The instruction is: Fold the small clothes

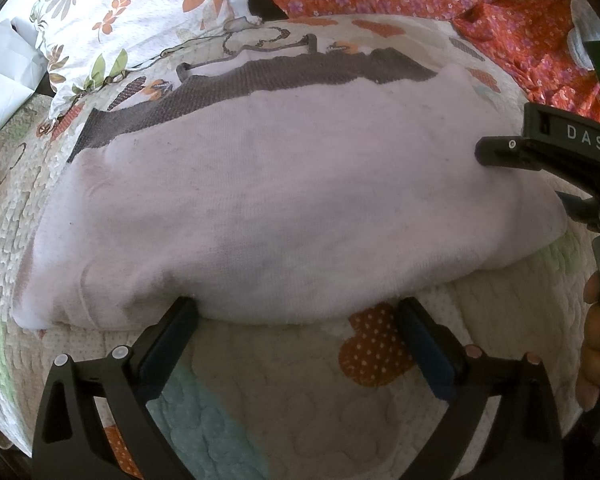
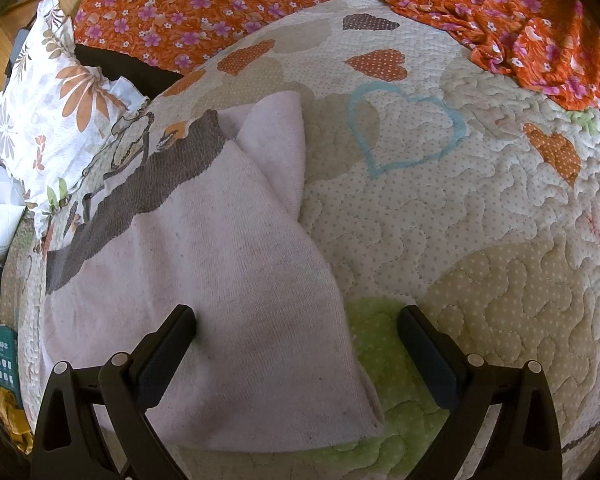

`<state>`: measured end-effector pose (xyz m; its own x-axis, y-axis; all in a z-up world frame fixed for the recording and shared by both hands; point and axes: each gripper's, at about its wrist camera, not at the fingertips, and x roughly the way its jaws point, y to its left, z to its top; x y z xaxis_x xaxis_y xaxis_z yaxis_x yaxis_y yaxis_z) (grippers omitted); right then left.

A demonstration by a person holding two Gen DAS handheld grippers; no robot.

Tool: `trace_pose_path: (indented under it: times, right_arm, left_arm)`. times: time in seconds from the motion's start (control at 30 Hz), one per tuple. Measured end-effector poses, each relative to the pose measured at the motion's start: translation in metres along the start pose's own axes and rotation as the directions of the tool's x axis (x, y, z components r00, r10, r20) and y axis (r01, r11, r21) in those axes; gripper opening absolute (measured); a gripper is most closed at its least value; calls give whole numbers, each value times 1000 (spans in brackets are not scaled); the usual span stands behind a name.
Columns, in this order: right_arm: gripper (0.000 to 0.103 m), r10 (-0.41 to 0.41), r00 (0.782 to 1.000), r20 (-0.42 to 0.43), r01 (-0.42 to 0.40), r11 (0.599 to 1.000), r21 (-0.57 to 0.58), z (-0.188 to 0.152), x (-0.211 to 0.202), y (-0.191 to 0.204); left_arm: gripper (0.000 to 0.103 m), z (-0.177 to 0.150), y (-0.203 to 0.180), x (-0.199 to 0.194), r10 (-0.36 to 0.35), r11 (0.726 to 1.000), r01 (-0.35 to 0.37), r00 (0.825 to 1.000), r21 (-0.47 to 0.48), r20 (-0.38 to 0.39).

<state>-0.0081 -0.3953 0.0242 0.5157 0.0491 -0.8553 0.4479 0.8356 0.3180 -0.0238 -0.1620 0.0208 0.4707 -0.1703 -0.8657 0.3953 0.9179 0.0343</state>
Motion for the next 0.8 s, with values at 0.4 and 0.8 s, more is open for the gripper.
trace_pose_path:
  times: [0.4,0.8]
  right_arm:
    - [103,-3,1000,0,3,1000,-2,-1,1,0]
    - [103,-8,1000,1,8,1000,-5,-2,1,0]
  left_arm:
    - [102,-1,0,0,0,1000,0,1000,1,1]
    - [103,-2,1,1,-2,1000,2,1000,3,4]
